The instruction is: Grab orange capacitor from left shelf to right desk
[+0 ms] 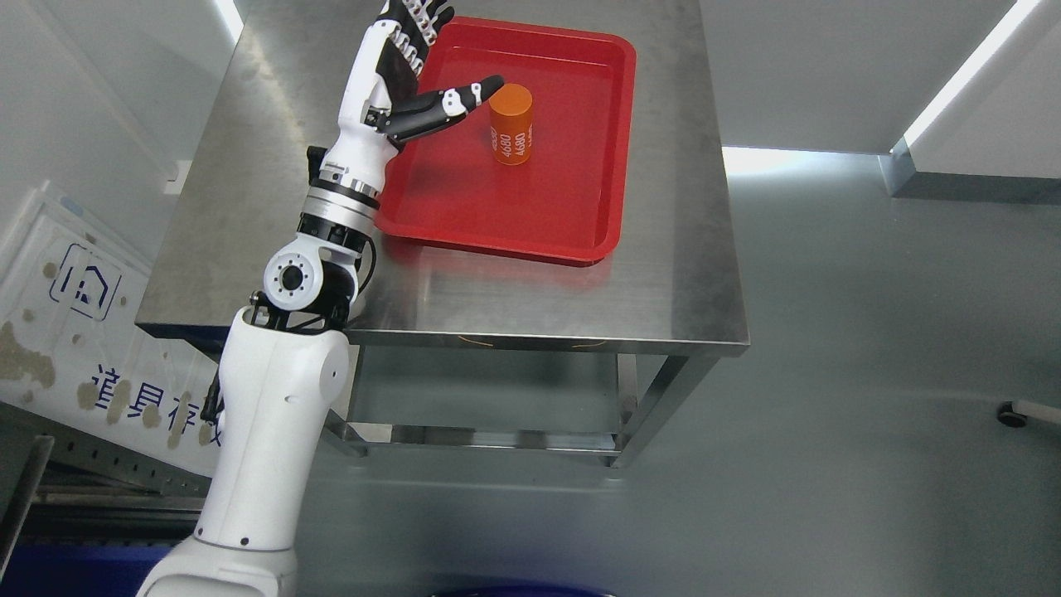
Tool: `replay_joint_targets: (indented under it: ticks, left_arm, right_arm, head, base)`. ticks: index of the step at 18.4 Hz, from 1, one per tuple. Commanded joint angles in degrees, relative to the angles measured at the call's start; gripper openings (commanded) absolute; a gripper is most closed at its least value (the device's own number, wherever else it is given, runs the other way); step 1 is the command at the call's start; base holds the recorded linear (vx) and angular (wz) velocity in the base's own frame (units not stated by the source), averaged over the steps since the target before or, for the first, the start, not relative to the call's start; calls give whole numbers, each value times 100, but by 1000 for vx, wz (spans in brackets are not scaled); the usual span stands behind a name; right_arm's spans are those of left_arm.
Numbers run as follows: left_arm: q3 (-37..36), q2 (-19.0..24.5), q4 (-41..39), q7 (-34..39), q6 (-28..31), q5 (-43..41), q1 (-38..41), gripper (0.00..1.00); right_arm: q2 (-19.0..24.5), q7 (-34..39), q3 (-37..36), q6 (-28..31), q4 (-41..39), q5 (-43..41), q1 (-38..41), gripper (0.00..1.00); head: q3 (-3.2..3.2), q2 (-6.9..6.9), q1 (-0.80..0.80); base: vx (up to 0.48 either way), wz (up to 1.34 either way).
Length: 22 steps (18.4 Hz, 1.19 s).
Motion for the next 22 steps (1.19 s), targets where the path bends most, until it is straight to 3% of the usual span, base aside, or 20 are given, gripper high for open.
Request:
replay_joint_targets:
  ticks: [1,7,11,22]
  left_arm:
    - [736,347,-1043,-18,-142,-9,916,100]
    - [807,621,-1043,-27,-151,-44,1628,100]
    - [816,823,-1043,-27,-19,-106,1655,100]
    - [781,814,-1034,-123,34,-115,1629,100]
  right_arm:
    - [-100,-2,-62,0,-193,0,9,100]
    - [-100,-2,-62,0,-193,0,9,100]
    - [-100,-2,-62,0,-193,0,9,100]
    - [-100,-2,-62,0,-193,0,9,100]
  head:
    - [0,0,0]
    - [0,0,0]
    - [0,0,0]
    - [0,0,0]
  base:
    - [0,0]
    - [0,0]
    - [0,0]
    - [0,0]
